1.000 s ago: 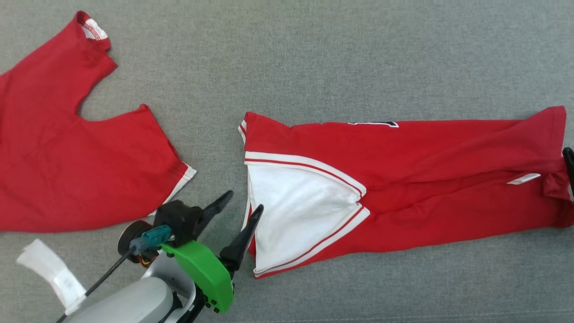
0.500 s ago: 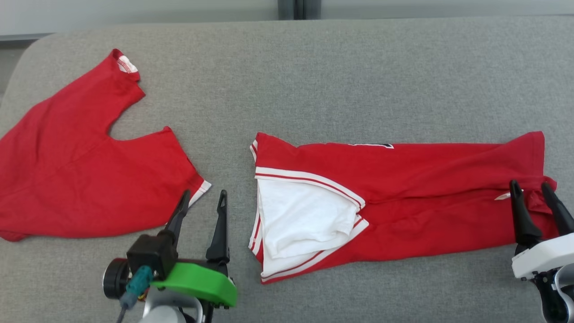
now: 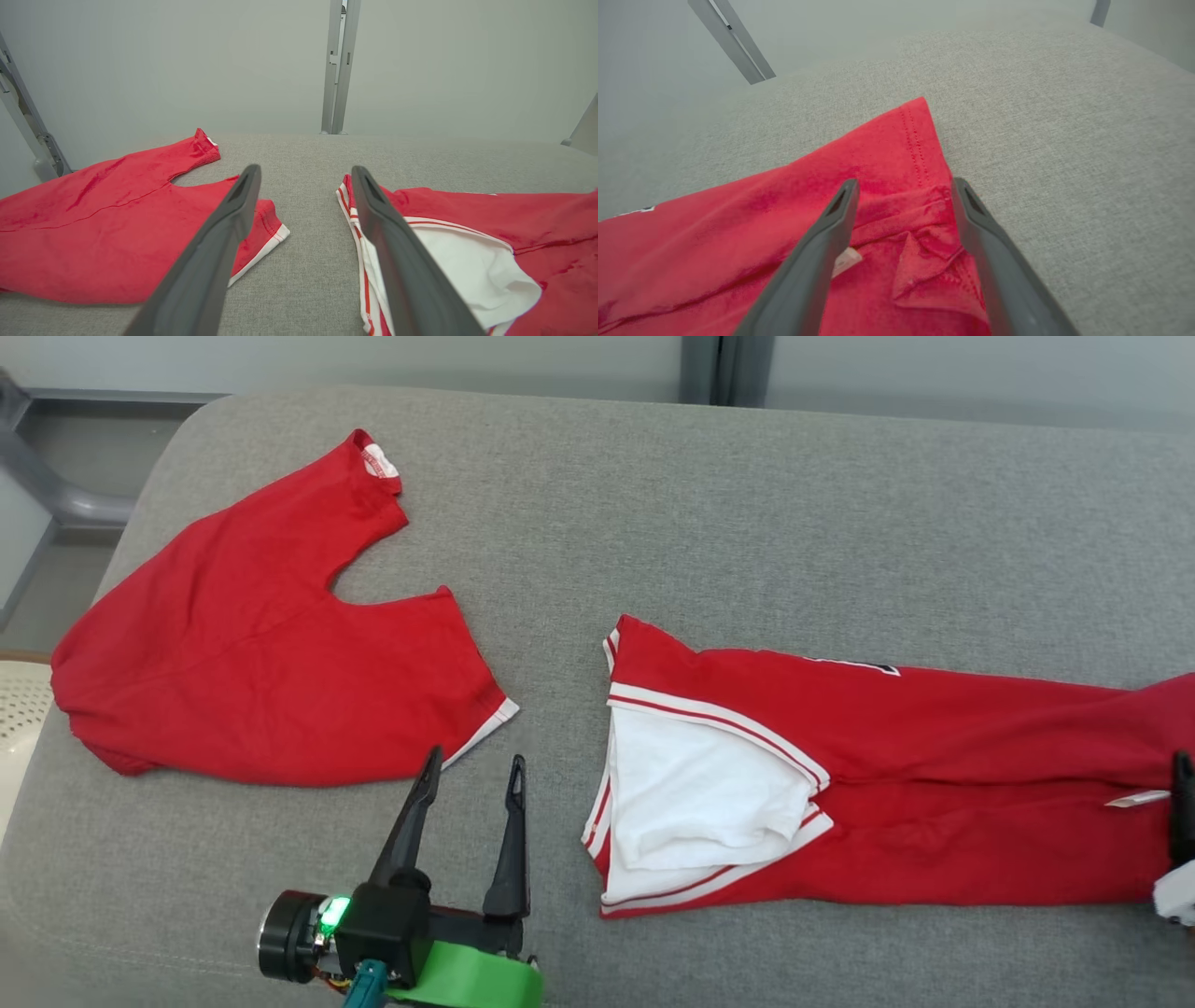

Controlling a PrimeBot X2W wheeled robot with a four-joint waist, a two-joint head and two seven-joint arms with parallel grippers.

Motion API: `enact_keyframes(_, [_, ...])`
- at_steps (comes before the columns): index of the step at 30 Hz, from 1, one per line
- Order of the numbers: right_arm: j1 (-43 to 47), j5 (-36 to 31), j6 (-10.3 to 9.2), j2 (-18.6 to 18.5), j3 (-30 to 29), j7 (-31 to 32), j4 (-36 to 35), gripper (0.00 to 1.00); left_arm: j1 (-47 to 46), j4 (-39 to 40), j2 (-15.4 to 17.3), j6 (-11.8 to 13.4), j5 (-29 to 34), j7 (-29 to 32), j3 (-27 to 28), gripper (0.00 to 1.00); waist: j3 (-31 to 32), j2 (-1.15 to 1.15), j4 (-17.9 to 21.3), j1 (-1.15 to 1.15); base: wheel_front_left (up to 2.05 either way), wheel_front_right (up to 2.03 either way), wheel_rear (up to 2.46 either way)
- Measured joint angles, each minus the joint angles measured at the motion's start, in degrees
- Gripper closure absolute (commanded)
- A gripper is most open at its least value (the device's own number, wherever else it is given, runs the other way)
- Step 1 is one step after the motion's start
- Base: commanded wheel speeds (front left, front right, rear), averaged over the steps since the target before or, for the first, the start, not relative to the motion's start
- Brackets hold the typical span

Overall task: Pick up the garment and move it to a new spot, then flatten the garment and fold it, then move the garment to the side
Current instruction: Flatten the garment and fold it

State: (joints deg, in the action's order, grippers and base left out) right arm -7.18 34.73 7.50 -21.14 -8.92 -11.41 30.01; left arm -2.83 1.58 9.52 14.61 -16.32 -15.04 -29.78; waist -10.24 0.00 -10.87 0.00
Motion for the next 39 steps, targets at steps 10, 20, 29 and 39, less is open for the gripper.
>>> enact_keyframes(10, [-1.4, -3.3, 0.0, -4.1, -9.9, 10.9, 6.6, 0.0, 1.9, -1.5, -3.8, -4.5, 5.3, 0.0, 2.5, 0.0, -1.5, 0.0, -3.8, 0.0, 0.0, 0.0, 0.0])
enact_keyframes(20, [-1.2, -2.6, -0.01, -2.0, -11.0, 15.2, 4.7, 0.0, 2.3, -2.0, -5.5, -7.2, 7.3, 0.0, 4.8, 0.0, -3.1, 0.0, -3.9, 0.0, 0.0, 0.0, 0.0])
enact_keyframes(29, [-0.5, -1.9, 0.02, -1.1, -9.2, 17.6, 2.1, 1.0, 2.3, -2.0, -6.3, -8.4, 8.6, 0.0, 5.9, 0.0, -3.8, 0.0, -3.1, 0.0, 0.0, 0.0, 0.0])
enact_keyframes(39, [-0.9, -5.1, 0.07, -7.2, -12.7, 16.8, 1.2, 1.0, 2.2, -1.4, -6.5, -8.9, 9.5, 0.0, 7.2, 0.0, -4.7, 0.0, -1.2, 0.0, 0.0, 0.0, 0.0])
